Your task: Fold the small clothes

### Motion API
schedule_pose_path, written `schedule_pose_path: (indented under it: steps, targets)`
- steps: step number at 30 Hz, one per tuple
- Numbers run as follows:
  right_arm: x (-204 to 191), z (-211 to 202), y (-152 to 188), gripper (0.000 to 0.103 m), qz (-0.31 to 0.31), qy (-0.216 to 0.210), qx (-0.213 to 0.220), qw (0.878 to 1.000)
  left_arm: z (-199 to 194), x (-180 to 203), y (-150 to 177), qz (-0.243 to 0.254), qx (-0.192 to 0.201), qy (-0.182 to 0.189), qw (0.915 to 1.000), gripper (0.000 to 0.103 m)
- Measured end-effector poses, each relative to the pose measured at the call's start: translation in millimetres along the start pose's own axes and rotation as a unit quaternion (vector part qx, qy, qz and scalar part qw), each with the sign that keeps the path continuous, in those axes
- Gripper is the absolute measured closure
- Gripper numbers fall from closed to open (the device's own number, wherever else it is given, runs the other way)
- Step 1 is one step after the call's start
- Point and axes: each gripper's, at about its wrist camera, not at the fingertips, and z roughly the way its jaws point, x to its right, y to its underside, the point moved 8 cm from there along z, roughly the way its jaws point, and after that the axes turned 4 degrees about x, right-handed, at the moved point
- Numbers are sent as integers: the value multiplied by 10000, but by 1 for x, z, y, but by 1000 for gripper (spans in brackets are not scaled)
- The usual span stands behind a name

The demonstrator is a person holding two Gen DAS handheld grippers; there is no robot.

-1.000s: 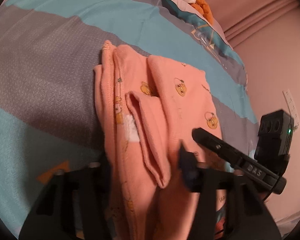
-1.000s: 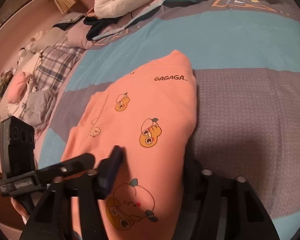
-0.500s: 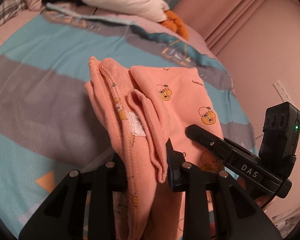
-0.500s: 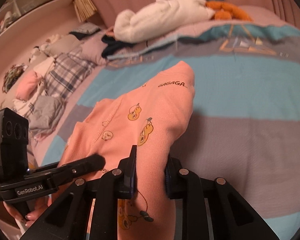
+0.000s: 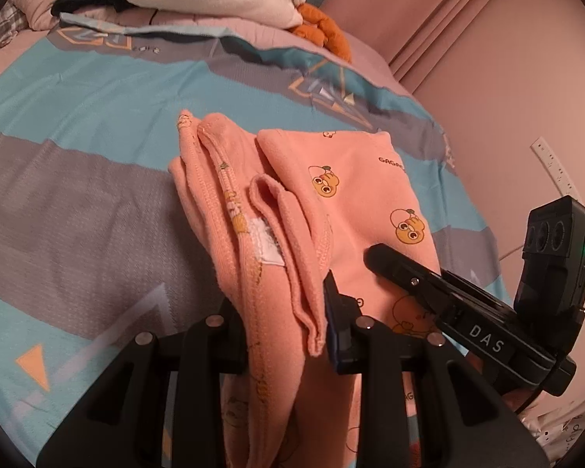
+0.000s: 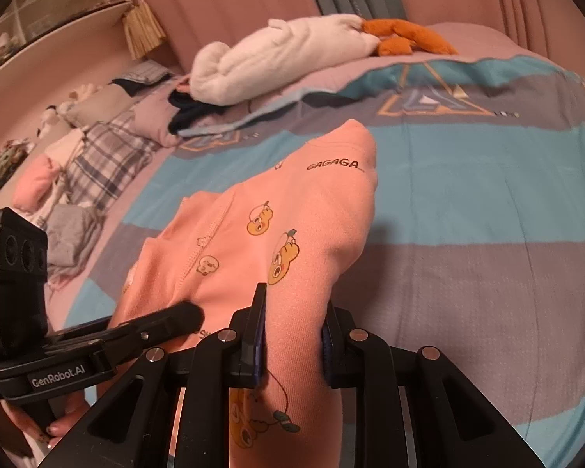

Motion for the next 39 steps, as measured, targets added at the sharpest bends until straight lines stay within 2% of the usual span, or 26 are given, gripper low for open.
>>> schedule_pose_path:
  steps: [12,22,24,26,28,30,33,34,37,39]
  targets:
    - [22,32,29,79,277,263,-531,9979,38,-23,22,-128,-465,-336,9983,71]
    - [26,26,29,76,249,702,-572,9956,30,-27,24,-145,-428,-474,9979,53]
    - [27,21,28,72,243,820,-541,9949,21,-27,21,-93,-320,-532,9980,45]
    - [27,12,24,70,198,965,-427,9942,6,-25,14,-23,-96,-579,9983,32]
    - [25,-4,18,62,179,990,-224,9947,-10,-23,7,26,150,-573,9982,24]
    - [22,-19,12,42,195,980,6,9950,-25,-20,1,47,368,-586,9976,14]
    - [15,-49,2,26,146,997,449,9939,-49,-15,-7,127,728,-592,9955,3]
    - [12,-55,-1,24,118,1020,546,9932,-55,-13,-9,157,807,-589,9949,0]
    - [4,-75,-6,16,36,1062,860,9906,-73,-8,-10,264,1006,-615,9927,0]
    - [-1,-84,-7,8,-1,1066,1002,9892,-79,-4,-11,331,1102,-660,9912,0]
